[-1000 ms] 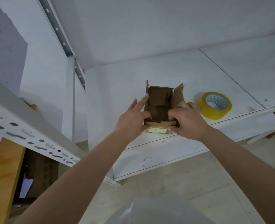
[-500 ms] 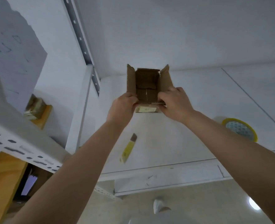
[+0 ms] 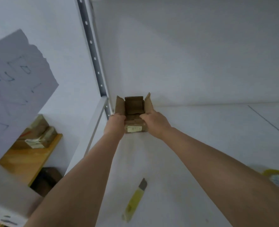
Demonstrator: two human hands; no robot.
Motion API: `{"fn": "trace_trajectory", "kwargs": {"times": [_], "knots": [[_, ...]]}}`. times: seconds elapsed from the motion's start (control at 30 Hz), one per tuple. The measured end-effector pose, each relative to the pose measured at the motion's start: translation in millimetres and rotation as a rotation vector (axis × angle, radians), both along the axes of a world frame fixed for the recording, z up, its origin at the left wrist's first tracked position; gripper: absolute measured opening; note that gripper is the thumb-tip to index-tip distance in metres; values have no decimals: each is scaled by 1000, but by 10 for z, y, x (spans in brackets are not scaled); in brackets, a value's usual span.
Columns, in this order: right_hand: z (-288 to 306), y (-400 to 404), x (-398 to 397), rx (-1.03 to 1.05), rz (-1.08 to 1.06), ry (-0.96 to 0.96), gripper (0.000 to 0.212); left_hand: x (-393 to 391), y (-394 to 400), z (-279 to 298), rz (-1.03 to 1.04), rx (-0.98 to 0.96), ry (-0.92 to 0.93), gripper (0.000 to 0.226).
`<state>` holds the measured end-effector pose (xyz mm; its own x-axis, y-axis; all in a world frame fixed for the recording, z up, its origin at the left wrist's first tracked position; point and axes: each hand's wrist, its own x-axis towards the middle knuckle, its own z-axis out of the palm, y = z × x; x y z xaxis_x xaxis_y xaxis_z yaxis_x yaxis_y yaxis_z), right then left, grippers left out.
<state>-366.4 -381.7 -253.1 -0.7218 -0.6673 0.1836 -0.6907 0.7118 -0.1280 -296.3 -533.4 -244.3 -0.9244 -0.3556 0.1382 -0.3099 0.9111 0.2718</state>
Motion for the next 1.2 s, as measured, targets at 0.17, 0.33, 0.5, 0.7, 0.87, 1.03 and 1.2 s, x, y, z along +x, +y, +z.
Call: {"fn": "trace_trajectory", "kwargs": {"times": [0.17, 0.33, 0.5, 0.7, 0.87, 1.03, 1.2], "knots": [[89, 55, 143, 8, 50, 68, 58, 46, 30, 63, -29, -133, -80, 42], [321, 403, 408, 44, 8, 171, 49, 364, 189, 319, -84, -179, 26, 39], [588, 923, 805, 79, -116, 207, 38, 670, 506, 615, -238, -200, 71, 41], [811, 1699, 1303, 127, -287, 191, 39, 846, 1073, 801, -476, -202, 91, 42], [689, 2285, 1738, 152, -422, 151, 38, 1000, 1669, 624, -655, -207, 76, 43], [455, 2870, 2088, 191, -510, 79, 37, 1233, 2292, 401, -741, -171, 36, 43], [362, 3560, 2367, 168, -577, 76, 41, 1434, 2968, 309, -789, -205, 7, 43]]}}
